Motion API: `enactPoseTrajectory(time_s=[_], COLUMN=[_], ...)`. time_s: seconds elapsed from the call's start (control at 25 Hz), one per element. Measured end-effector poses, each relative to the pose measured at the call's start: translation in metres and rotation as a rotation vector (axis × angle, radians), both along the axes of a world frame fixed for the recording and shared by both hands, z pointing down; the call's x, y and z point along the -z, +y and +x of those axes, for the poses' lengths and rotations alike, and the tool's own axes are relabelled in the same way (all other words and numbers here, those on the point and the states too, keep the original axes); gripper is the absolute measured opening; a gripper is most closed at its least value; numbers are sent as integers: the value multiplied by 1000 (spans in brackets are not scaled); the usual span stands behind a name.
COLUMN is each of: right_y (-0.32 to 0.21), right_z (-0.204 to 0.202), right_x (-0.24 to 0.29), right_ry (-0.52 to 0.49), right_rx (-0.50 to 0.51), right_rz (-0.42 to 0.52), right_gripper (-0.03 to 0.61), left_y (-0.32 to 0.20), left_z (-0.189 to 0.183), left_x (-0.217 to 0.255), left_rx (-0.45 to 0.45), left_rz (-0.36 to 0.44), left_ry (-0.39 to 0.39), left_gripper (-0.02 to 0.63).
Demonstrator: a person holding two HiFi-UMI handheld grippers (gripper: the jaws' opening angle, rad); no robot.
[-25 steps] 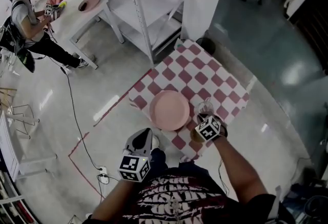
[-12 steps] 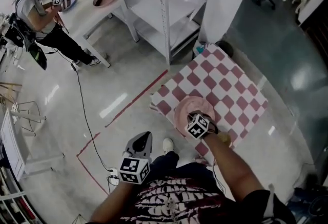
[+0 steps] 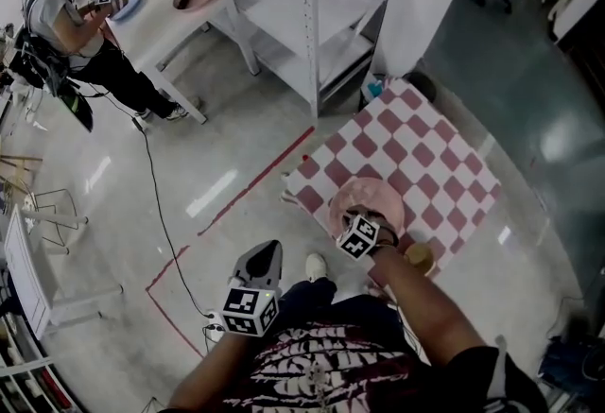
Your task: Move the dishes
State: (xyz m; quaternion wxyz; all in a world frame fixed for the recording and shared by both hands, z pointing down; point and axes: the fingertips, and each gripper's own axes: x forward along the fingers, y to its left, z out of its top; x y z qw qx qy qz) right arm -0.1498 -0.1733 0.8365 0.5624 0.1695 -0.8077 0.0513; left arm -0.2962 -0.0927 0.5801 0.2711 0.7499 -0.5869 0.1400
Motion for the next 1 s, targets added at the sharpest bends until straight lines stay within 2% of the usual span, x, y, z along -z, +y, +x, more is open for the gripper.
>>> enactPoseTrajectory(time_s=[0.08,0.24,0.44,0.72,0.84,1.0], right_y=[1,7,21,73,96,102], right_z=[5,35,127,288,322,334], right_x=[17,57,84,28,-2,-24], right_ry=[-45,-131,-161,-92,-86,-149], right_rx=[-20,-109,-304,-673,-756,-818], right_rz=[3,20,32,-147,-229,-308], right_gripper=[147,152,150,144,141,142], left_y=[-8,-23,-35,-28,-18,-3], left_z=[14,51,107,180,198,213], left_x=[1,1,-7,-25,-35,-48], left_rx=[-30,-101,-177,-201,-191,-159], left_rz=[-2,-21,-74,-192,-246,-311], left_ry=[12,30,73,110,72,28], left_gripper=[25,25,25,25,25,25])
